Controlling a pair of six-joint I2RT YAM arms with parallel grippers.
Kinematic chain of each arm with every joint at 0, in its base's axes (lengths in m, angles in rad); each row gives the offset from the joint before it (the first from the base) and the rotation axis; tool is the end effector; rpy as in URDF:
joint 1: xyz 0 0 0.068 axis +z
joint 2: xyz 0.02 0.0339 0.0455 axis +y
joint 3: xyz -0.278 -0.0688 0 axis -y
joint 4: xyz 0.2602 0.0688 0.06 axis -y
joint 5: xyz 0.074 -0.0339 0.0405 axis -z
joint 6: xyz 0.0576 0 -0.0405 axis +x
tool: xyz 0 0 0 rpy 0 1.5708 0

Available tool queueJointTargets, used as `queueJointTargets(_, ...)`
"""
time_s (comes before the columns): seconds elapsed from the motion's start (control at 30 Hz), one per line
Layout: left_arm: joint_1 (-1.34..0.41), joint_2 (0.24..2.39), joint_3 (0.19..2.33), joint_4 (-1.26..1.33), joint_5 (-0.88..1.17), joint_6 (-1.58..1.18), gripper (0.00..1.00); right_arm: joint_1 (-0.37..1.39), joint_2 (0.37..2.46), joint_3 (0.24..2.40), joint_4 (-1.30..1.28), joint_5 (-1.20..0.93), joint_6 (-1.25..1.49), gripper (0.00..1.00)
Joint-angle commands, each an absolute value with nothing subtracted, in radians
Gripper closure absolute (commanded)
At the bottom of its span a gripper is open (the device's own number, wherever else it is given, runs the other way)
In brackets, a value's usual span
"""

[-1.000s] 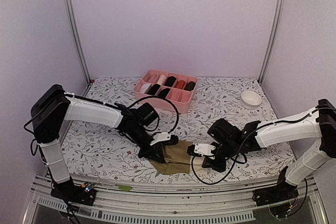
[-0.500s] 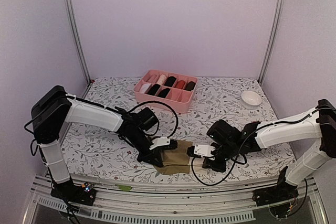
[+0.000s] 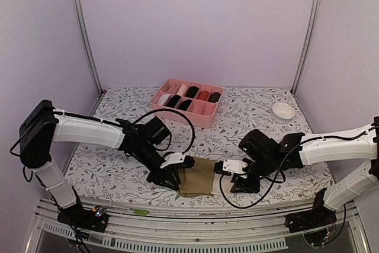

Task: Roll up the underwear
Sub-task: Fold the underwear at the center of the board, then adjust the underwear at the center of the board.

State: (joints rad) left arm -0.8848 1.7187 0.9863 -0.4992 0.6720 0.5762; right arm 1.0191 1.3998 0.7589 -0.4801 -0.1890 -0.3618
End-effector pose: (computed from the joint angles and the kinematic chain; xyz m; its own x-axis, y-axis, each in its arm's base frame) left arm 0.1839 -0.2813 0.1468 -0.0995 0.7946 -0.5989 0.9433 -0.1163 -0.3110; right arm 0.1343 0.2389 0.1624 -0.1302 -0.8749 -0.4665 -0.9894 0.1449 0.0043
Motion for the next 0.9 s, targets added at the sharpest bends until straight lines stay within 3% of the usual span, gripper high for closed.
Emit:
queueJointTargets(0.0,-0.875,1.667,0.944,-0.453,0.659,0.597,0.76,1.024,1.350,0.804,-0.507,-0.213,-0.318,0.64)
queueJointTargets(0.27,-0.876,1.609,0.859,-0.278,0.559,0.578,0.79,1.020,1.451,0.961,-0.560,-0.278,-0.032,0.71)
queueJointTargets(0.5,-0.863,1.579,0.797,-0.202,0.524,0.577,0.78,1.001,1.450,0.876,-0.456,-0.365,0.272,0.71)
queueJointTargets(0.87,-0.910,1.668,0.851,-0.224,0.474,0.642,0.79,0.944,1.551,0.765,-0.318,-0.449,0.418,0.75)
